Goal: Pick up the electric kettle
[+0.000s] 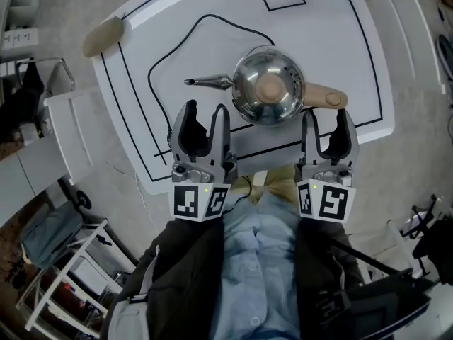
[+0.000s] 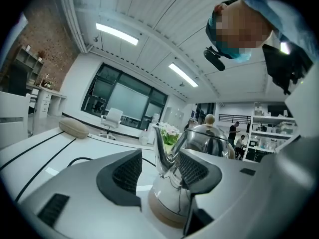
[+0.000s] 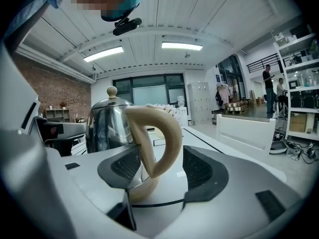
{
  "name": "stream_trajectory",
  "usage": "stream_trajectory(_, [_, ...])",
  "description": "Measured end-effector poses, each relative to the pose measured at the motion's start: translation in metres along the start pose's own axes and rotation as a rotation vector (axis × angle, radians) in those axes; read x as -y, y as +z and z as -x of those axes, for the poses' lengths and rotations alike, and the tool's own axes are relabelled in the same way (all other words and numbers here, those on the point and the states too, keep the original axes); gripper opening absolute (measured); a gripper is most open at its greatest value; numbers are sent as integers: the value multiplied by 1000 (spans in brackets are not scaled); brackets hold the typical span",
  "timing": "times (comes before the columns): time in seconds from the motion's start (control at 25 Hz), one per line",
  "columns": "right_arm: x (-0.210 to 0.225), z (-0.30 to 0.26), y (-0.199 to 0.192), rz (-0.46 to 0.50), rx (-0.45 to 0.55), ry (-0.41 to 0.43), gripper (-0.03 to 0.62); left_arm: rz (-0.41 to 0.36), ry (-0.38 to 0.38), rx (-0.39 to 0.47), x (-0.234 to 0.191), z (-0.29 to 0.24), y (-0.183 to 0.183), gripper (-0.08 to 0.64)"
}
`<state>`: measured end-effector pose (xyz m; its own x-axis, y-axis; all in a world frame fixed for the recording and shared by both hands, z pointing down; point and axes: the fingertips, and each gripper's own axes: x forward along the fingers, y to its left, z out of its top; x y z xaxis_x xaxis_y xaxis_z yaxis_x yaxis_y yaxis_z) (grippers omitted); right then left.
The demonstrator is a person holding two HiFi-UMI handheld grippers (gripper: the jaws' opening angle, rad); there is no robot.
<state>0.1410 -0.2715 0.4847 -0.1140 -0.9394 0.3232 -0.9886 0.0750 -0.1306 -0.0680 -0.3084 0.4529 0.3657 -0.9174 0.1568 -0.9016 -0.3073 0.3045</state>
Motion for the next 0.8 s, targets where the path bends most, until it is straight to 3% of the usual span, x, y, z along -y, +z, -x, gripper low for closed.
stream_trajectory(0.4, [20,-15,3,-6,-4,-33,249,-11,50,7,-14,-14,1,218])
stream_trajectory(0.8, [28,-35,8,2,1,-41,249,-36,28,56,-13,-35,16,218])
